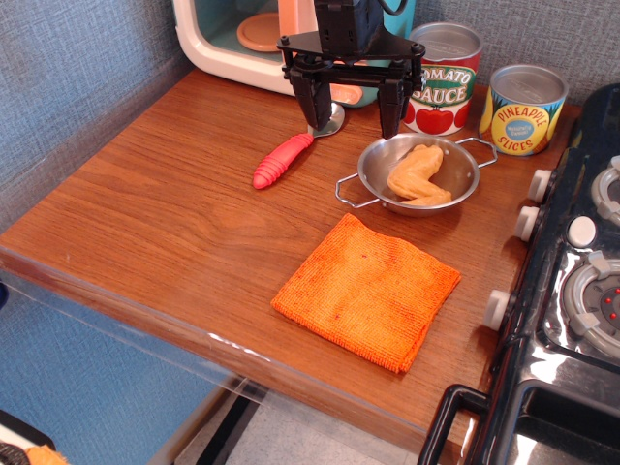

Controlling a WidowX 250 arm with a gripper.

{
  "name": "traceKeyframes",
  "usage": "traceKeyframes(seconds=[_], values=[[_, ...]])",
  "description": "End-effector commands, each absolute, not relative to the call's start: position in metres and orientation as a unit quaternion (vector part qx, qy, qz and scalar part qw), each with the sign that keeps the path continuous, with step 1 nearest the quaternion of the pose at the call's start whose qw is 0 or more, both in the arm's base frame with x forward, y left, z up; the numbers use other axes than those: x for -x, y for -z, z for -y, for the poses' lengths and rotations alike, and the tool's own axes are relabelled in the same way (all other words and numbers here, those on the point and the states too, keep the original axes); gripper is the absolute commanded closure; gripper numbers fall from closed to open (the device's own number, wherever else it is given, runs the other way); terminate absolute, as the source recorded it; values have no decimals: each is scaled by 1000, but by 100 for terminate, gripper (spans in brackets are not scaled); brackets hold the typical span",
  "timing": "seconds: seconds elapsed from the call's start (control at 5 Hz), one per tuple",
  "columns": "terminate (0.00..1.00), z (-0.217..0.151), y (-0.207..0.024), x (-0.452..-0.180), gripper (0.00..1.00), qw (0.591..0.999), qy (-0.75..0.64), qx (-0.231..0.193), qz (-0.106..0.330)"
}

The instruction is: Place the orange cloth on the bottom left of the table

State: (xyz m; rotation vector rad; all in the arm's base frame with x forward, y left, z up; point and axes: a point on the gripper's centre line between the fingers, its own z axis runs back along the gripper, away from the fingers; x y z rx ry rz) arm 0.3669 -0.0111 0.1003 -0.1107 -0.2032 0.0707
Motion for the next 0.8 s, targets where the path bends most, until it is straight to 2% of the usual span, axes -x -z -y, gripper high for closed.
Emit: traceKeyframes(seconds=[0.0,0.2,0.6], values=[[0,11,-100,-367,0,993,-35,55,101],[0,18,-108,-359,0,991,-11,59,118],[0,37,-129,-328,0,985,43,86,140]])
